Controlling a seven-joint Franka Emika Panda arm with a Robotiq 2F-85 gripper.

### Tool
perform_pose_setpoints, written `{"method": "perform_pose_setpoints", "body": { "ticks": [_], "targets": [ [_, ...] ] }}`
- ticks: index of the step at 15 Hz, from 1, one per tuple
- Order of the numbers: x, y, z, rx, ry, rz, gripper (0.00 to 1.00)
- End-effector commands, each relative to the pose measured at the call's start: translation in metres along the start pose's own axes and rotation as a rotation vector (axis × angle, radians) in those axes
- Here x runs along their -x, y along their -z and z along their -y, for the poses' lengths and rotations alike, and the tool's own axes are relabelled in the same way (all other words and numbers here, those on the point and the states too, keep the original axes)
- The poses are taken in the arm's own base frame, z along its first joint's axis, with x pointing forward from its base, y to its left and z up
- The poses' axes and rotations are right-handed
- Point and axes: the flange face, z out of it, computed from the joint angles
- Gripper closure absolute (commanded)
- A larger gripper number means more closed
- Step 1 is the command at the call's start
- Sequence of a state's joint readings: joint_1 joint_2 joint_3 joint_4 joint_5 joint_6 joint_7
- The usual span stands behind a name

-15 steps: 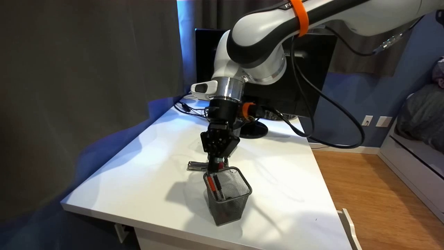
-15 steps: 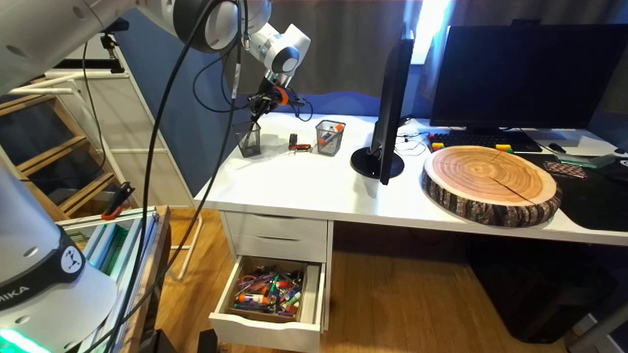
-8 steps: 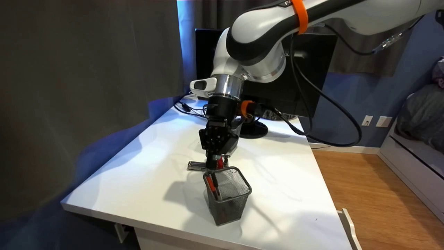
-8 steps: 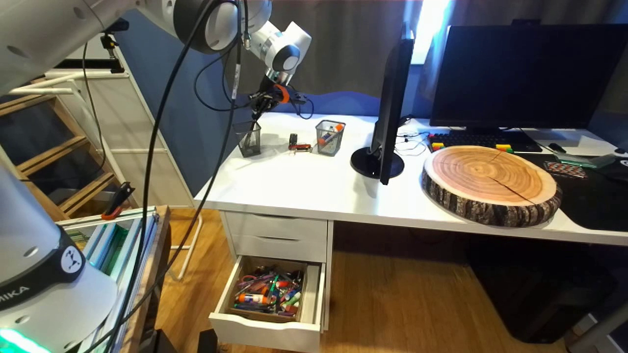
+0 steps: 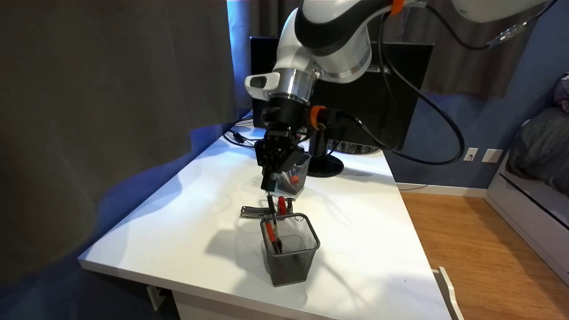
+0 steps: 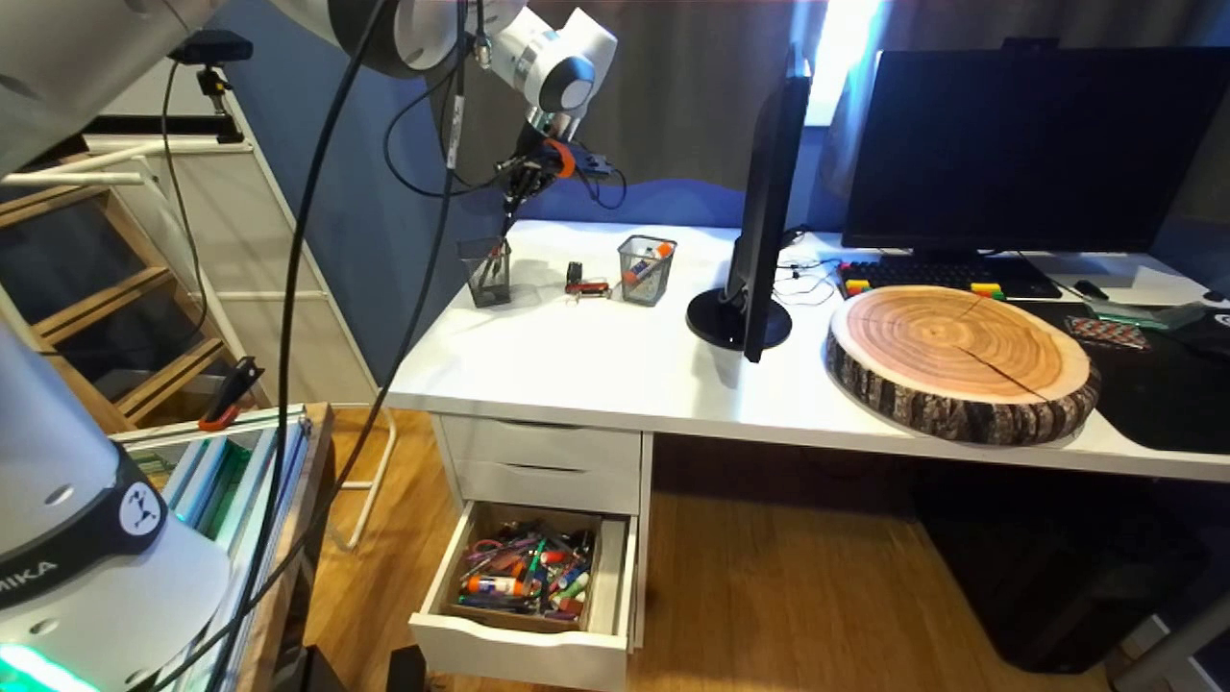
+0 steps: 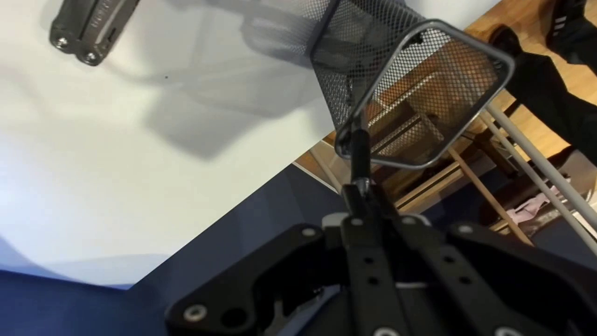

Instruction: Put the black pen and orange pen on the table

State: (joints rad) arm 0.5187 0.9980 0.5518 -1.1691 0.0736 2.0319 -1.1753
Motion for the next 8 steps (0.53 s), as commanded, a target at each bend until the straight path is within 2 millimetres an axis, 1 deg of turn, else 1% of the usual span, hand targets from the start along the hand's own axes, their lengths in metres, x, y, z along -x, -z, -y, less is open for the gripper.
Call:
{"method": "perform_pose_setpoints", "body": {
  "ticks": [1, 3, 5, 8],
  "targets": [
    [-0.006, 0.053, 0.023, 0.057, -0.042, 0.016, 0.98],
    [-0.004, 0.079, 0.034, 0.119, -0.068, -0.014, 0.98],
    [0.003, 0.099, 0.043, 0.182, -0.107, -0.045, 0.98],
    [0.019, 0.118, 0.061, 0.245, -0.186, -0.057, 0.98]
  ]
}}
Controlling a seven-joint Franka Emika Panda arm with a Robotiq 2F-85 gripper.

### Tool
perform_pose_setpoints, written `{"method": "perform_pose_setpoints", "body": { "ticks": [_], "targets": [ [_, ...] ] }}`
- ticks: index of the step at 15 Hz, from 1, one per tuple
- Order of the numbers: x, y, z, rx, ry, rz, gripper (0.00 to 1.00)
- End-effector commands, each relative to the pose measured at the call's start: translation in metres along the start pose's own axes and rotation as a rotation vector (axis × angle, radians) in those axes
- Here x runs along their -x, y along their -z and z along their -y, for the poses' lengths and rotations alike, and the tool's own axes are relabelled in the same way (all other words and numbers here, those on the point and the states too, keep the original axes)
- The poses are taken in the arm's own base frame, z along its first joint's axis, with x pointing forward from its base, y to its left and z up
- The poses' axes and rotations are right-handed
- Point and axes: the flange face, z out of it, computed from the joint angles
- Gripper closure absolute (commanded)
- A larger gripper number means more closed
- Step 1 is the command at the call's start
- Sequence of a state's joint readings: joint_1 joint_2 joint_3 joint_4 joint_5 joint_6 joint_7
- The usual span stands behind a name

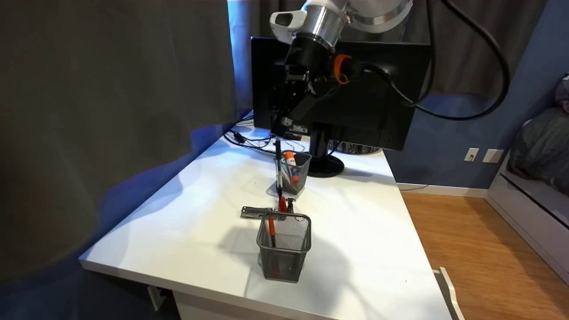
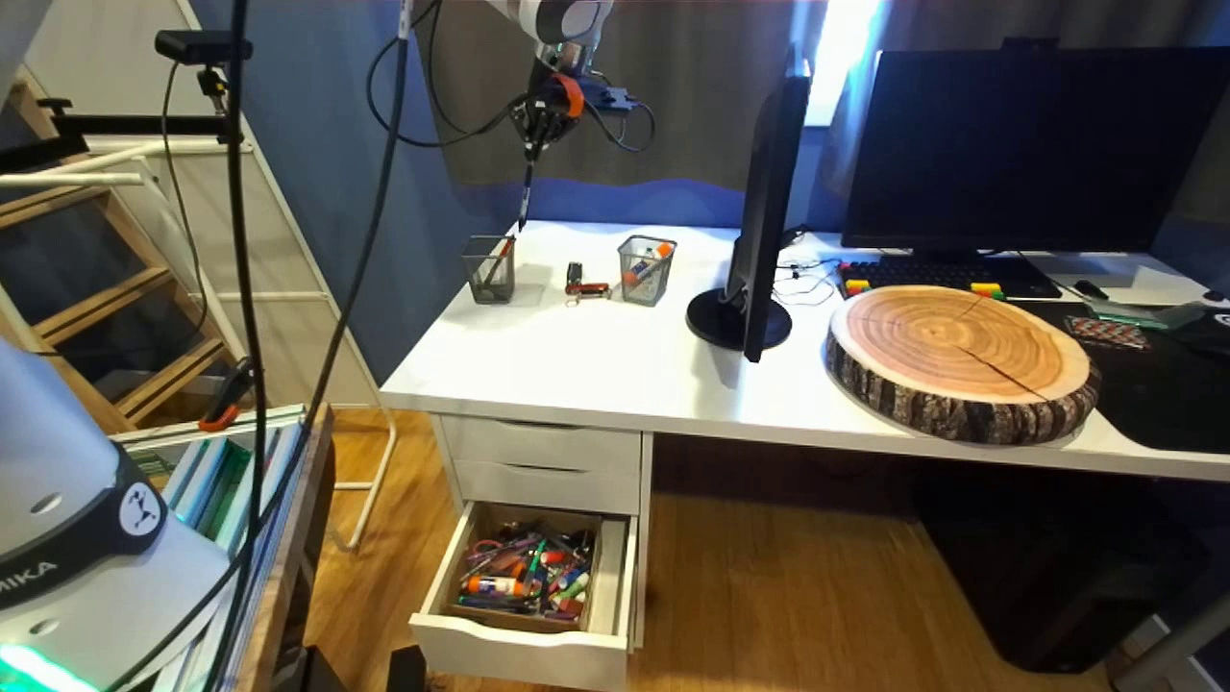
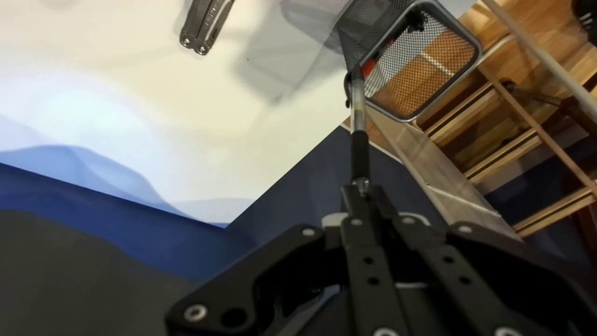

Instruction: Put the black pen and orange pen on the table

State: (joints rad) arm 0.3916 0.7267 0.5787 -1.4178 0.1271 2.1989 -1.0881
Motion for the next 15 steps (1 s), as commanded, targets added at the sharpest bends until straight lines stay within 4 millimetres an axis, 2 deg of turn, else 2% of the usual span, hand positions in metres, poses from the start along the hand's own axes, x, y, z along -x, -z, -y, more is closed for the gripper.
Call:
{"method": "perform_pose_setpoints", "body": {
  "ticks": [1, 4, 6, 11, 15],
  "targets": [
    [0.026, 0.024, 0.032, 0.06, -0.109, 0.016, 0.98],
    [0.046, 0.033, 0.057, 0.048, -0.186, 0.095, 0.98],
    [0.054, 0.03, 0.066, 0.019, -0.234, 0.166, 0.98],
    [0.08, -0.006, 0.07, -0.058, -0.342, 0.4, 0.98],
    [0.1, -0.047, 0.063, -0.074, -0.382, 0.605, 0.98]
  ]
}}
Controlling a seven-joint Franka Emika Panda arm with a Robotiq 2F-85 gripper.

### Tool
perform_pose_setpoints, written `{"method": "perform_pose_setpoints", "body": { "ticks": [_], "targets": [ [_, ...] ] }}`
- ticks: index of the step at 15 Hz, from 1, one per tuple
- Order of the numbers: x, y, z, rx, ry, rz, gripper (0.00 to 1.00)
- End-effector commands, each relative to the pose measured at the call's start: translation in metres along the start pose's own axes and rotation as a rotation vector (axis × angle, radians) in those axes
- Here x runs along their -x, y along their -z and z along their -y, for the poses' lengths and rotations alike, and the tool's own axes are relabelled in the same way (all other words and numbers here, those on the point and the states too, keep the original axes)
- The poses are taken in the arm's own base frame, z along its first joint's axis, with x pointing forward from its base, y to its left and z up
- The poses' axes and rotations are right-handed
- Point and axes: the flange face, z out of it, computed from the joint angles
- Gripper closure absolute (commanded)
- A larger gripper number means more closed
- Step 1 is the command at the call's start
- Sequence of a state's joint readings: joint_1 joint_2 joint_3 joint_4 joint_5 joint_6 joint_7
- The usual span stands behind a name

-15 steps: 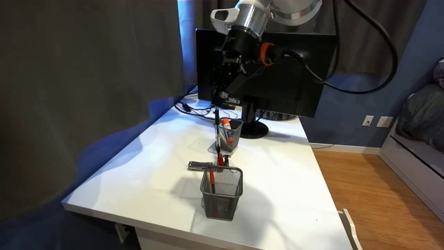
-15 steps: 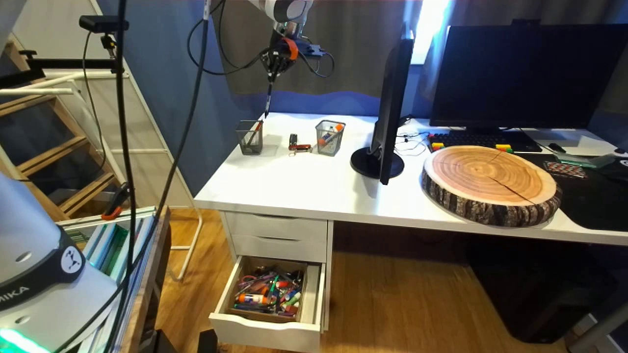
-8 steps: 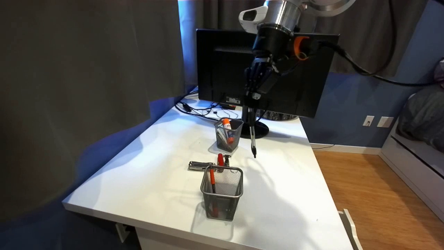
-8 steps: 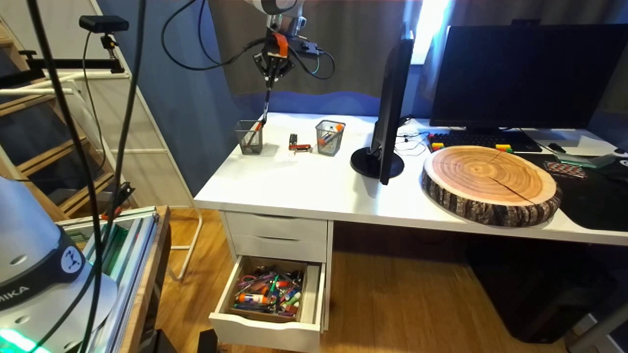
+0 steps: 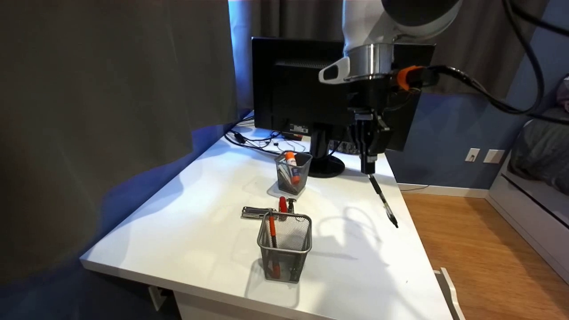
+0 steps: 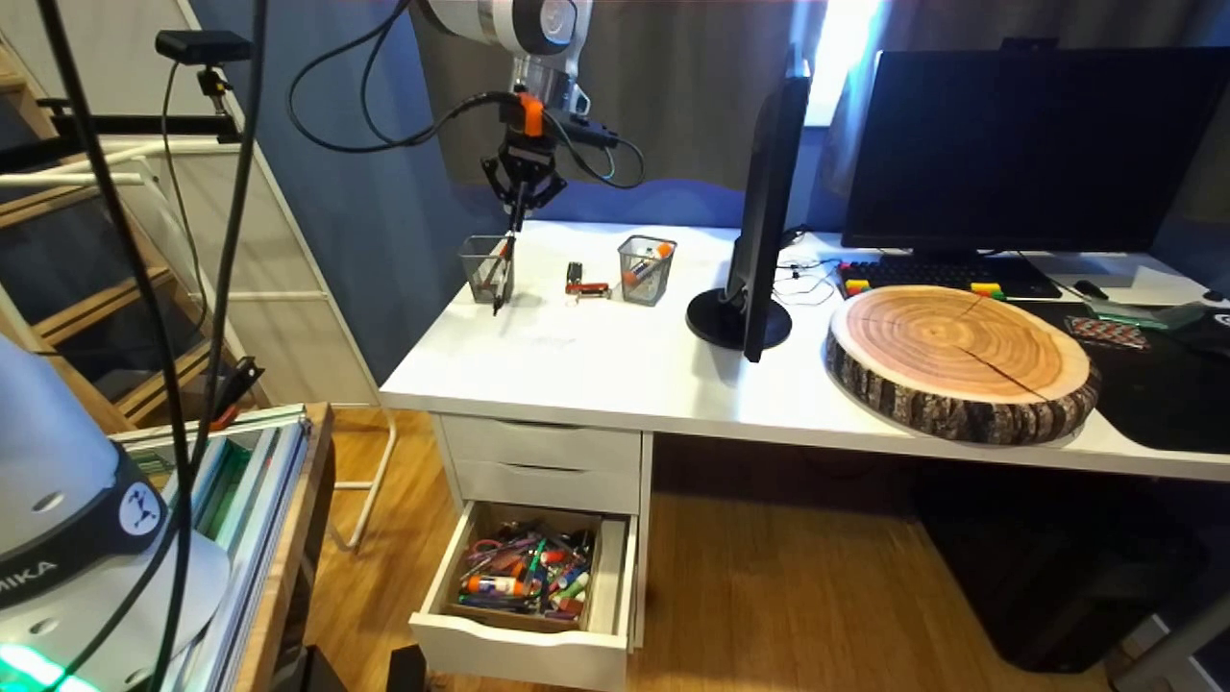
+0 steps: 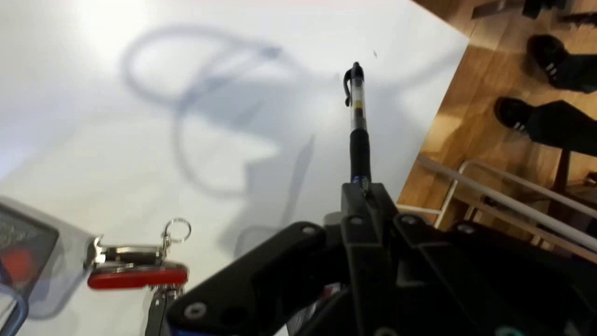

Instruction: Put the black pen and orange pen on the table

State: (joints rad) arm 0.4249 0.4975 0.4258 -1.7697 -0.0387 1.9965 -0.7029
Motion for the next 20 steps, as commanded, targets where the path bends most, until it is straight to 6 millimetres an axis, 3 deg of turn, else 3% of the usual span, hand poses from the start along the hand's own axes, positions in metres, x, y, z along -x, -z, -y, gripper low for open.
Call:
{"method": "perform_pose_setpoints", "body": {
  "ticks": [1, 6, 10, 11, 12, 14, 17, 20],
  "targets": [
    [-0.012, -0.035, -0.014, 0.023, -0.047, 0.158, 0.98],
    [-0.031, -0.082, -0.035, 0.047, -0.067, 0.197, 0.98],
    [-0.042, -0.1, -0.052, 0.063, -0.073, 0.205, 0.98],
    [-0.044, -0.103, -0.057, 0.073, -0.08, 0.203, 0.68],
    [-0.047, -0.102, -0.06, 0.084, -0.088, 0.194, 0.67],
    [-0.052, -0.088, -0.062, 0.103, -0.098, 0.17, 0.54],
    [-0.065, -0.055, -0.055, 0.119, -0.085, 0.091, 0.34],
    [-0.091, -0.025, -0.041, 0.083, 0.0, -0.055, 0.12]
  ]
}}
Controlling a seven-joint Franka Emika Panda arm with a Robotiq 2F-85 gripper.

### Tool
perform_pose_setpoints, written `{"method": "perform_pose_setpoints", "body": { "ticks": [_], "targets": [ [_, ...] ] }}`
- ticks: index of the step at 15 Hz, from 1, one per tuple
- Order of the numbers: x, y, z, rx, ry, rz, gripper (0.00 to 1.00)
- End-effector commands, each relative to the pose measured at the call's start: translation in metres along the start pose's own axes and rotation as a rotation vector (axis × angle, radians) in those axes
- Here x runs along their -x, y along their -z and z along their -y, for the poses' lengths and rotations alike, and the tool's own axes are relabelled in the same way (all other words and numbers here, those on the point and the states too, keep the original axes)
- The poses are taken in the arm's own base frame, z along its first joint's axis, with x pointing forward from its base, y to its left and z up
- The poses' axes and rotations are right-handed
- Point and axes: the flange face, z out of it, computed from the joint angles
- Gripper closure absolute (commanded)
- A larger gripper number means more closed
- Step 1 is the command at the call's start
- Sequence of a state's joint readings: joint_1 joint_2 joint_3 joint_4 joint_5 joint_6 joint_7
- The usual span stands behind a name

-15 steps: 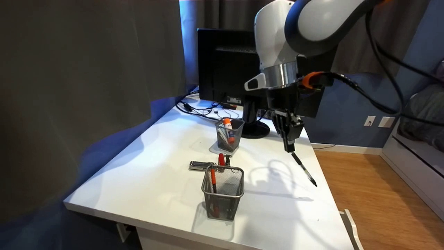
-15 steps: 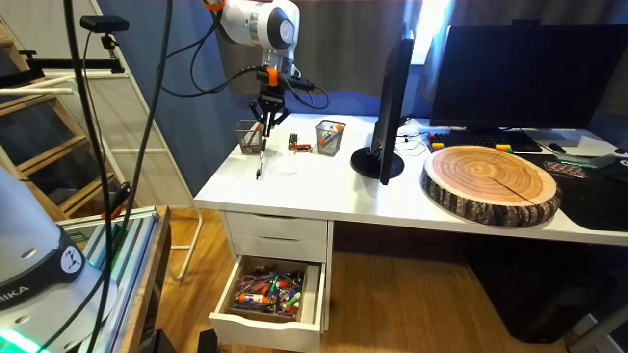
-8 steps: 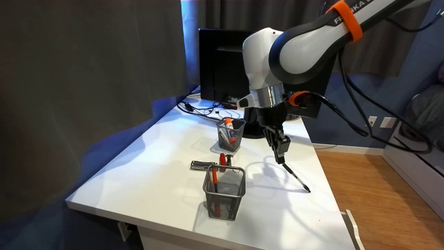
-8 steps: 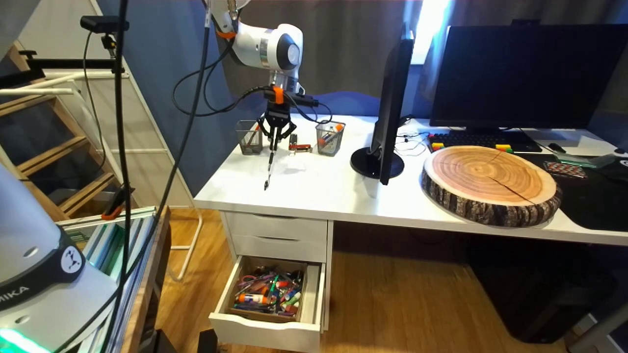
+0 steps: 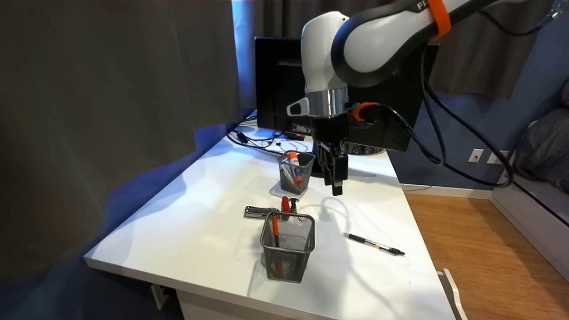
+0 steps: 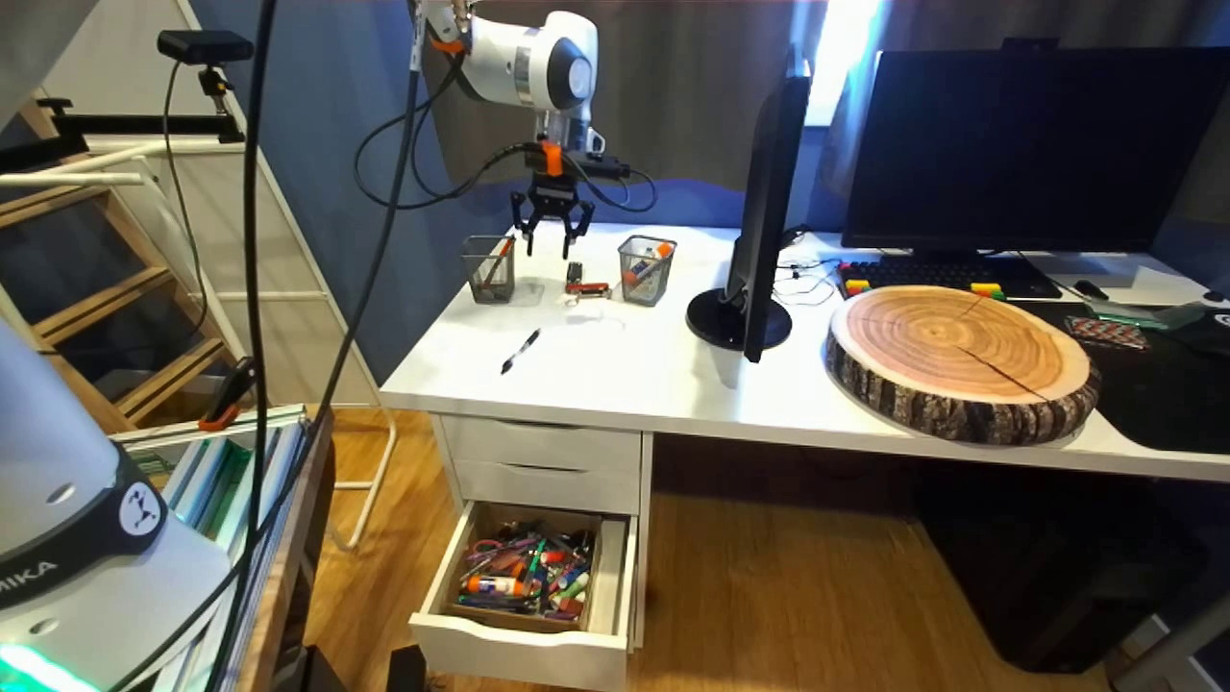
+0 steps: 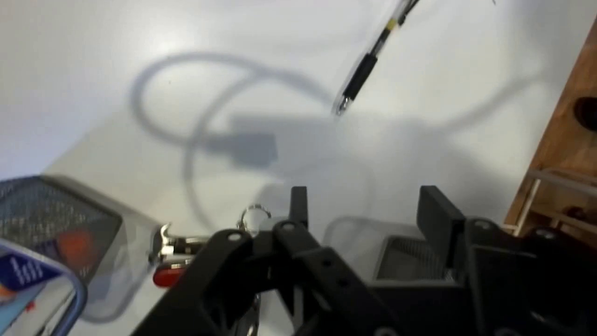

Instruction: Put the black pen and orange pen on the table

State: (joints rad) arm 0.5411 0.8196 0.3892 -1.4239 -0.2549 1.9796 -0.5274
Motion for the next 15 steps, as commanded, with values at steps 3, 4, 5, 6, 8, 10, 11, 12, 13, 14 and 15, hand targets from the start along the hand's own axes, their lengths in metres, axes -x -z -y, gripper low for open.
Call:
{"method": "perform_pose_setpoints", "body": {
  "ticks": [3, 4, 5, 6, 8, 10, 11, 12, 13, 14, 15],
  "targets": [
    [-0.043, 0.046, 0.023, -0.059, 0.163, -0.231, 0.0],
    [-0.05, 0.045, 0.024, -0.06, 0.209, -0.257, 0.0],
    [-0.056, 0.045, 0.025, -0.063, 0.246, -0.286, 0.0],
    [-0.06, 0.042, 0.025, -0.067, 0.281, -0.3, 0.0],
    [-0.067, 0.032, 0.024, -0.062, 0.346, -0.311, 0.0],
    [-0.074, 0.018, 0.021, -0.069, 0.399, -0.318, 0.0],
    [-0.077, 0.012, 0.02, -0.078, 0.417, -0.316, 0.0],
    [-0.08, 0.004, 0.019, -0.09, 0.431, -0.325, 0.0],
    [-0.083, 0.0, 0.018, -0.103, 0.439, -0.339, 0.0],
    [-0.085, -0.004, 0.018, -0.118, 0.442, -0.349, 0.0],
    [-0.088, -0.007, 0.017, -0.131, 0.44, -0.363, 0.0]
  ]
}}
